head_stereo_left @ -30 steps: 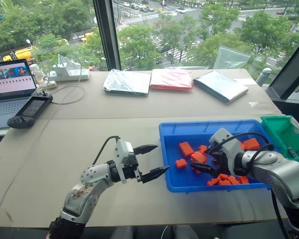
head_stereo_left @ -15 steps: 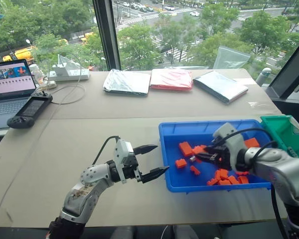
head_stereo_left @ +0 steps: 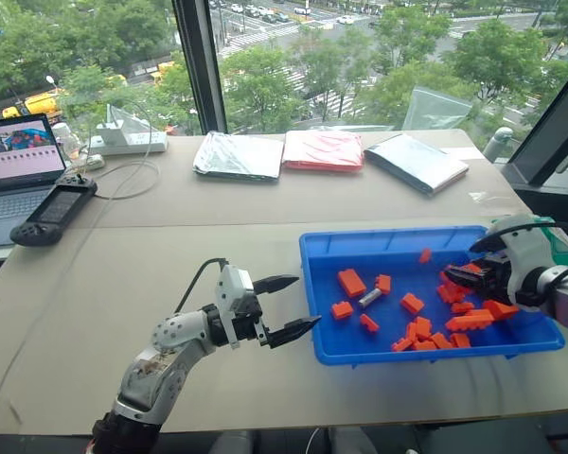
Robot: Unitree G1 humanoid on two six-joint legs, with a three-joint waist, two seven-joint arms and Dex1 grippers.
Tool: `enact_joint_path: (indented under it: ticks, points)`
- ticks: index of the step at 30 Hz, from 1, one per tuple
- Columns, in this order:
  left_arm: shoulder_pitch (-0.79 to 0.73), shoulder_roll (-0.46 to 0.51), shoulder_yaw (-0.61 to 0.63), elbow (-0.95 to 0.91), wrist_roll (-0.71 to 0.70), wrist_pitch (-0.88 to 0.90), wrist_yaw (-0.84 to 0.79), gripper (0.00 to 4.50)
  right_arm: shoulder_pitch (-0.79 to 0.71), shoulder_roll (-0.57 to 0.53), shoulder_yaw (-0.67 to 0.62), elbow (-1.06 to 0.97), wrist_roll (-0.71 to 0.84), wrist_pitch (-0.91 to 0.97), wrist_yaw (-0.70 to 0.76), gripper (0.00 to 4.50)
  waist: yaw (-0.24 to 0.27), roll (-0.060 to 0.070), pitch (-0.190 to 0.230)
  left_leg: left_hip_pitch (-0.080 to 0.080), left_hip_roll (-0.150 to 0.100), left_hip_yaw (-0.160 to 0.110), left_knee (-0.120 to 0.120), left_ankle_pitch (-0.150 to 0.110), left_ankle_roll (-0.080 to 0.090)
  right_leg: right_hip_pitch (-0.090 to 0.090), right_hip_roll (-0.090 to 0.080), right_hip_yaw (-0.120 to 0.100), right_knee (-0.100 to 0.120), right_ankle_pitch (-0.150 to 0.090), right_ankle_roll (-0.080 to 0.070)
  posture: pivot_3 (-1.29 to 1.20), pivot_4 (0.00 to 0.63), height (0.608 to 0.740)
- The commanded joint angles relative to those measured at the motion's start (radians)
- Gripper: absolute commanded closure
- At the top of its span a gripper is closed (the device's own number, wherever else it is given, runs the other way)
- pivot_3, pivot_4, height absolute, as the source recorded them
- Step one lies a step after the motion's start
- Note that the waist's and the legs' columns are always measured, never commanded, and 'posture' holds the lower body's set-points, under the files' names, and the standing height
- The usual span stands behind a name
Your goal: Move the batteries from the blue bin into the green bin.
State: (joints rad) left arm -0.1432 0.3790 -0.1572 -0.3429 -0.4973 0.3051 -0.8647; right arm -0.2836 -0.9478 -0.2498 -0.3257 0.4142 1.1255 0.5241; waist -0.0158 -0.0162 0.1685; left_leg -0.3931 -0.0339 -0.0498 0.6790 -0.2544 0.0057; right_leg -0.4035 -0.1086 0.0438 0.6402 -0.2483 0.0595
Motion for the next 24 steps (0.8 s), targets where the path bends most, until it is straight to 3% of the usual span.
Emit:
enact_joint_path:
  ticks: [1,5,10,16,24]
  points:
    - [-0.004,0.000,0.002,-0.019,-0.009,-0.006,-0.005,0.00,-0.038,-0.003,-0.013,-0.070,0.020,-0.050,0.032,0.08,0.001,0.000,0.000,0.000,0.000,0.000,0.000,0.000,0.000,0.000,0.000,0.000,0.000,0.000,0.000,0.00,0.150,0.740]
    - [-0.004,0.001,0.003,-0.020,-0.009,-0.006,-0.003,0.00,-0.055,-0.014,0.037,-0.177,0.073,-0.131,0.147,0.08,0.001,0.000,0.000,0.000,0.000,0.000,0.000,0.000,0.000,0.000,0.000,0.000,0.000,0.000,0.000,0.00,0.150,0.740]
    - [-0.008,0.000,0.002,-0.018,-0.004,-0.006,0.001,0.00,-0.068,-0.068,0.202,-0.227,0.054,-0.243,0.305,0.08,0.002,0.000,0.000,0.000,0.000,-0.001,0.000,0.000,0.000,0.001,0.000,-0.001,-0.001,0.000,0.000,0.00,0.150,0.740]
    - [-0.012,-0.008,0.002,-0.014,-0.005,-0.003,0.010,0.00,-0.212,-0.110,0.398,-0.040,-0.087,-0.428,0.457,0.08,0.003,-0.001,0.000,0.000,0.000,0.000,0.001,0.000,0.000,0.001,0.000,-0.001,-0.001,0.000,0.000,0.00,0.150,0.740]
    - [-0.007,-0.022,-0.005,-0.018,0.001,-0.006,0.028,0.00,-0.337,-0.043,0.574,0.183,-0.210,-0.598,0.641,0.08,0.001,-0.001,0.000,0.000,0.000,0.000,0.000,0.000,0.000,0.000,0.000,-0.001,-0.001,0.000,0.000,0.00,0.150,0.740]
